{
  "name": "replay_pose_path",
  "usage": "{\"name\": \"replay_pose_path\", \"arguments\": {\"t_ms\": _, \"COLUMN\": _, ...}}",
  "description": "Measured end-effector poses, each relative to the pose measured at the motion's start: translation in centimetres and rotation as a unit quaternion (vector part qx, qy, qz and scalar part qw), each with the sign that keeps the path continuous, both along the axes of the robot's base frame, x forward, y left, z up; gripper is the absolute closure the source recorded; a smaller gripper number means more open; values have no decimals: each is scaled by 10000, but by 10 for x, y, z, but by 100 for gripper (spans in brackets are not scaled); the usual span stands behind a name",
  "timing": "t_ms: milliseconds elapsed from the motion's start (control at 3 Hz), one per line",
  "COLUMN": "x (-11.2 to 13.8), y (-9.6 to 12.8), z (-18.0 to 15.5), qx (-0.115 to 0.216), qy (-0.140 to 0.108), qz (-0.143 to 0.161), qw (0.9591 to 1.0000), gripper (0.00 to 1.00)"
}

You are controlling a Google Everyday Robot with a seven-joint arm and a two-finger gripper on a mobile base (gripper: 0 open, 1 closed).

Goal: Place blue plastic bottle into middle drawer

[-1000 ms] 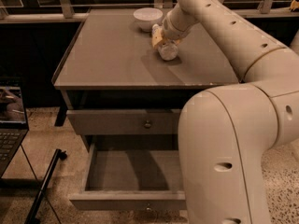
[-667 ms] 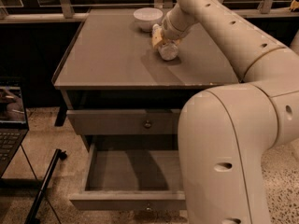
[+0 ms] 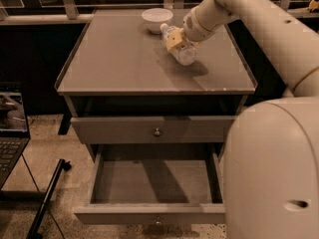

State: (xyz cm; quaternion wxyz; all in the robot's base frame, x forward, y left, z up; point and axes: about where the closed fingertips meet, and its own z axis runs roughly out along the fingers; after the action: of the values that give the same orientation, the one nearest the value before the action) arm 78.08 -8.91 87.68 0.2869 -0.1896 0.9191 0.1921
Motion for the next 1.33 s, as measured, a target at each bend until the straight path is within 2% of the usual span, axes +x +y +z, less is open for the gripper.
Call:
{"name": "replay_pose_path", "arguments": {"t_ms": 333, "x": -43, "y": -3, "z": 26, "qx": 490, "qy": -161, "qz": 284, "qw": 9983, "gripper": 100}}
{"name": "replay_pose_path", "arguments": {"t_ms": 667, "x": -92, "y": -4, "z": 41, "qx": 1071, "qy": -335, "qz": 366, "qw": 9930, "gripper": 100}}
{"name": "replay_pose_path", "arguments": {"t_ms": 1000, "x": -137, "y": 0, "z": 33, "qx": 1504, "qy": -344, "qz": 415, "qw": 9872, "gripper": 100}}
{"name": "replay_pose_path", "arguments": {"t_ms": 1333, "x": -137, "y": 0, "z": 33, "qx": 1503, "qy": -346, "qz": 417, "qw": 9872, "gripper": 100}}
